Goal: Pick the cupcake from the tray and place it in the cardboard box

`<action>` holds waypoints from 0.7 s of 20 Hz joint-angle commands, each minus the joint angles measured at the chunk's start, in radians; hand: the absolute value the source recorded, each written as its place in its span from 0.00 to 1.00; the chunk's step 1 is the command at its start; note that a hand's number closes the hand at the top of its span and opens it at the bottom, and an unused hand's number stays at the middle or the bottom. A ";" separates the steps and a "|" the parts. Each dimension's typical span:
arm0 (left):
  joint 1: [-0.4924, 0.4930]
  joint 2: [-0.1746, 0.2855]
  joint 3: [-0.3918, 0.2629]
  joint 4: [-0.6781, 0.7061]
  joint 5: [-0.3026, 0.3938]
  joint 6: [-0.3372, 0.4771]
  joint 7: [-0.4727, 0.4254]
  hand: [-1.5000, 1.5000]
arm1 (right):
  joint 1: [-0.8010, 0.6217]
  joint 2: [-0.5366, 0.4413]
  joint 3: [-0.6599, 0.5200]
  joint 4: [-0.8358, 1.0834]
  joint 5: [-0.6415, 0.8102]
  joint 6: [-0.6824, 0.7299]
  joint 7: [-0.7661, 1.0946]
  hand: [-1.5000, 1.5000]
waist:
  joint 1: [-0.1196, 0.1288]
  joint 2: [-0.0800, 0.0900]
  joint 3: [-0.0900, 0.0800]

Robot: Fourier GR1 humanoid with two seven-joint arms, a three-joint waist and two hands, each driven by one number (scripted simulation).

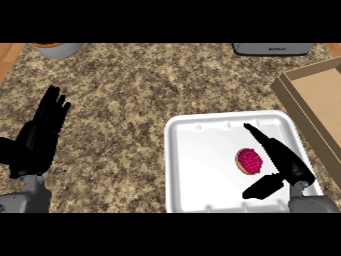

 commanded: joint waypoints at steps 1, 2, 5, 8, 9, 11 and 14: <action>0.021 -0.014 -0.020 -0.088 -0.023 0.030 0.056 0.50 | 0.038 0.011 0.018 -0.009 0.036 -0.026 -0.023 0.00 | 0.001 0.000 0.000; 0.055 -0.011 -0.012 -0.043 -0.012 -0.008 -0.015 0.50 | -0.094 -0.003 -0.028 0.141 0.031 -0.040 -0.070 0.00 | 0.004 0.000 0.000; -0.097 0.012 0.015 -0.013 0.015 0.017 0.112 0.50 | -0.061 -0.009 -0.012 0.090 0.044 -0.031 -0.063 1.00 | 0.000 0.000 0.000; -0.007 0.003 -0.029 -0.149 -0.017 0.033 0.161 0.50 | -0.019 -0.004 0.052 0.086 0.111 -0.096 -0.150 1.00 | 0.005 -0.001 0.001; 0.024 -0.036 -0.036 -0.031 -0.046 0.031 0.016 0.50 | -0.026 -0.025 0.042 0.078 0.120 -0.085 -0.144 1.00 | 0.001 0.000 0.000; -0.046 0.006 0.003 -0.017 -0.016 0.012 0.059 0.50 | -0.018 0.006 0.076 -0.030 0.134 -0.072 -0.073 1.00 | -0.002 0.000 0.000; -0.019 0.003 0.003 -0.075 -0.014 0.023 0.095 0.50 | -0.101 0.010 0.046 0.146 0.180 -0.160 -0.156 1.00 | 0.003 0.000 0.000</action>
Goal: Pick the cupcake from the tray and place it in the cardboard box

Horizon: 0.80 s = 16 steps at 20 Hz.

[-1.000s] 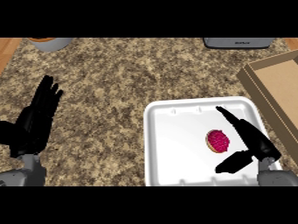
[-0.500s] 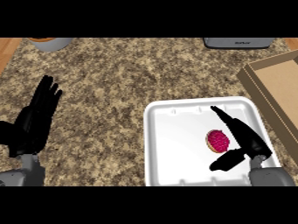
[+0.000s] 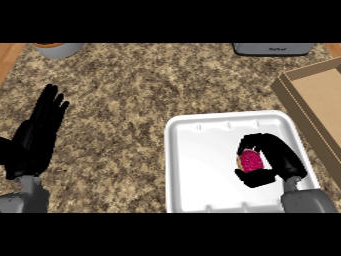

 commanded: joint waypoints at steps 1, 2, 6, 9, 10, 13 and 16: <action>-0.023 -0.043 -0.033 0.072 -0.053 0.037 -0.053 0.50 | 0.048 0.041 0.042 -0.124 0.037 -0.026 0.058 1.00 | -0.006 0.000 0.000; -0.006 0.012 0.006 -0.011 -0.004 -0.004 0.031 0.50 | 0.022 -0.001 0.001 0.016 0.054 -0.079 -0.063 1.00 | -0.001 0.000 0.000; 0.014 0.002 0.012 0.017 -0.002 -0.008 -0.032 0.50 | 0.041 -0.006 0.217 -0.122 0.254 -0.086 0.005 1.00 | 0.000 -0.002 -0.001; -0.048 0.026 0.026 0.025 0.029 -0.024 0.031 0.50 | 0.022 0.086 0.400 -0.102 0.432 -0.158 0.087 1.00 | 0.002 -0.001 -0.001; -0.021 0.004 0.028 0.059 0.007 -0.007 -0.036 0.50 | 0.060 0.008 0.365 -0.177 0.404 -0.130 0.039 1.00 | -0.007 -0.001 0.000; 0.014 -0.019 -0.011 0.013 -0.014 0.004 -0.023 0.50 | -0.034 0.095 0.409 -0.217 0.480 -0.118 0.148 1.00 | 0.001 -0.001 0.000; -0.049 0.017 0.032 0.067 0.016 -0.019 -0.014 0.50 | 0.106 0.017 0.483 -0.453 0.491 -0.065 0.137 1.00 | -0.014 -0.003 0.000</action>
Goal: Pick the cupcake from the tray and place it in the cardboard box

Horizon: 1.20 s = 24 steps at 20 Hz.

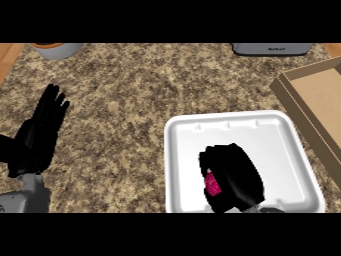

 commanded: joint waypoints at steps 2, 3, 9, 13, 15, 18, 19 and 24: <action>0.023 -0.009 -0.010 -0.009 -0.011 0.004 -0.009 0.50 | 0.043 -0.041 0.103 -0.195 0.100 0.054 0.036 1.00 | -0.001 -0.001 0.000; 0.031 -0.009 -0.012 -0.044 -0.001 0.004 0.017 0.50 | 0.027 -0.030 0.115 -0.297 0.085 0.144 0.072 1.00 | -0.001 -0.002 0.000; -0.007 -0.007 0.008 0.022 -0.010 0.013 -0.021 0.50 | 0.021 0.101 0.000 -0.474 0.022 0.122 0.179 1.00 | -0.007 0.001 0.000; 0.004 -0.050 -0.033 0.043 -0.031 0.022 -0.056 0.50 | -0.051 0.111 -0.031 -0.557 0.062 0.117 0.333 1.00 | -0.006 0.002 -0.001; 0.031 -0.044 -0.040 -0.023 -0.023 0.022 -0.004 0.50 | -0.078 0.097 -0.174 -0.546 0.053 0.118 0.289 1.00 | 0.002 0.002 0.001; 0.025 -0.029 -0.029 -0.024 -0.024 0.014 -0.016 0.50 | -0.100 0.088 -0.261 -0.588 0.042 0.134 0.319 1.00 | 0.002 0.002 0.000; 0.004 -0.021 -0.022 0.014 -0.038 0.022 -0.022 0.50 | -0.123 0.084 -0.337 -0.593 -0.021 0.161 0.309 1.00 | 0.000 0.003 0.001; 0.077 0.019 0.002 -0.085 0.018 -0.038 0.010 0.50 | -0.266 -0.003 -0.613 -0.489 -0.189 0.253 0.281 1.00 | 0.009 0.002 0.001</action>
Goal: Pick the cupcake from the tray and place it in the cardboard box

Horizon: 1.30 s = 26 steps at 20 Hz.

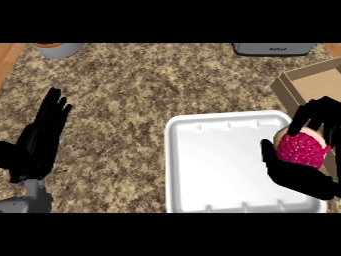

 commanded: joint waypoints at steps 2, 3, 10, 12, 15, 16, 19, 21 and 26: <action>-0.018 0.022 0.034 0.022 0.040 -0.032 -0.007 0.50 | -0.127 -0.096 -0.267 0.152 -0.149 0.027 -0.064 1.00 | 0.001 0.002 0.000; -0.014 0.017 0.031 0.032 0.034 -0.027 -0.009 0.50 | -0.086 -0.124 -0.313 0.089 -0.196 0.083 -0.052 1.00 | -0.005 0.000 0.000; -0.008 -0.034 -0.017 0.043 -0.015 0.014 -0.029 0.50 | -0.123 -0.249 -0.369 0.451 -0.052 -0.198 -0.249 1.00 | 0.006 0.004 0.000; -0.085 -0.017 -0.001 0.060 -0.014 0.025 0.002 0.50 | -0.186 -0.286 -0.399 0.530 -0.073 -0.186 -0.247 1.00 | 0.004 0.003 0.000; -0.058 0.014 0.029 0.073 0.003 -0.004 -0.010 0.50 | -0.188 -0.365 -0.428 0.707 -0.067 -0.258 -0.386 1.00 | 0.008 0.005 0.001; -0.041 0.066 0.063 0.030 0.063 -0.067 0.021 0.50 | -0.186 -0.378 -0.451 0.765 -0.070 -0.291 -0.414 1.00 | 0.014 0.005 0.001; 0.014 -0.012 -0.011 -0.019 -0.002 -0.006 -0.002 0.50 | -0.181 -0.394 -0.453 0.917 -0.050 -0.382 -0.493 1.00 | 0.014 0.004 0.001; -0.055 0.025 0.023 0.028 0.009 -0.019 0.002 0.50 | -0.180 -0.476 -0.454 0.985 -0.040 -0.339 -0.551 1.00 | 0.010 0.006 0.001; -0.067 -0.002 0.003 0.032 -0.009 0.013 0.023 0.50 | -0.193 -0.509 -0.350 1.166 0.087 -0.171 -0.458 0.00 | 0.021 0.010 0.001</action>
